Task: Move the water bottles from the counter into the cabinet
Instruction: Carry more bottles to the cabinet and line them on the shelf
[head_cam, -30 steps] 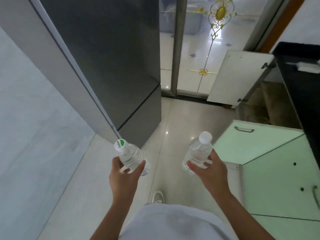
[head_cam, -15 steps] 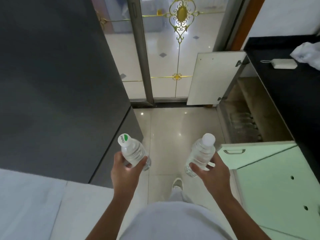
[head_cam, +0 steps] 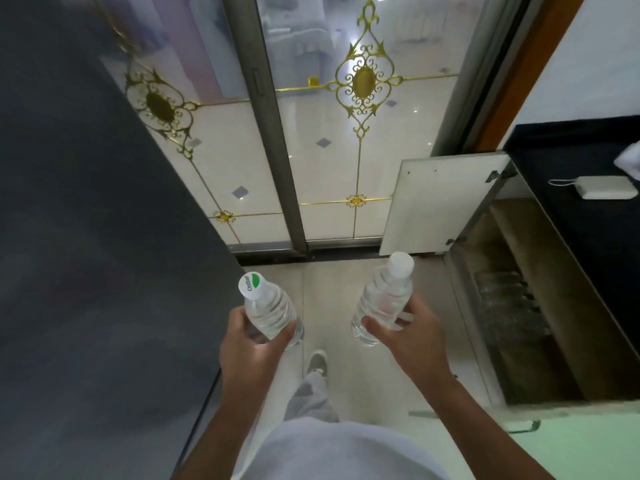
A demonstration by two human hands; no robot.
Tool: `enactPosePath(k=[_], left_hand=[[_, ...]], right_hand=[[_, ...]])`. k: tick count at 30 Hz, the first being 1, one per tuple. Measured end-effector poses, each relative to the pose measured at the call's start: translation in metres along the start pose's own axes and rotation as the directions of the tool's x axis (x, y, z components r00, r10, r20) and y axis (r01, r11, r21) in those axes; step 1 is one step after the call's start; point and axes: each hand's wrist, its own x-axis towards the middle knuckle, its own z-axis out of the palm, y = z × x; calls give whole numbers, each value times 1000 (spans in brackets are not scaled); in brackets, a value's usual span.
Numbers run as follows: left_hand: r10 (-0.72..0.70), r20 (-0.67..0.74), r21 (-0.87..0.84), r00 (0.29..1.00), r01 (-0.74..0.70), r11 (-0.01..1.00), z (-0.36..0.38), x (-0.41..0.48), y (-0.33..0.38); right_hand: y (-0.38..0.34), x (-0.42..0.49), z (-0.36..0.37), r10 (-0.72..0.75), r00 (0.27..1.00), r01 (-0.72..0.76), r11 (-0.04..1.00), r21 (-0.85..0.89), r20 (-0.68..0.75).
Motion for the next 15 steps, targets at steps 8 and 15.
enactPosePath(k=[8,15], left_hand=[[126,292,2,948,-132,991,93,133,53],[197,621,29,758,-274,961,198,174,107]], right_hand=[[4,62,-23,186,944,-170,982,81,-271],[20,65,-59,450,700,-388,891,234,-554]])
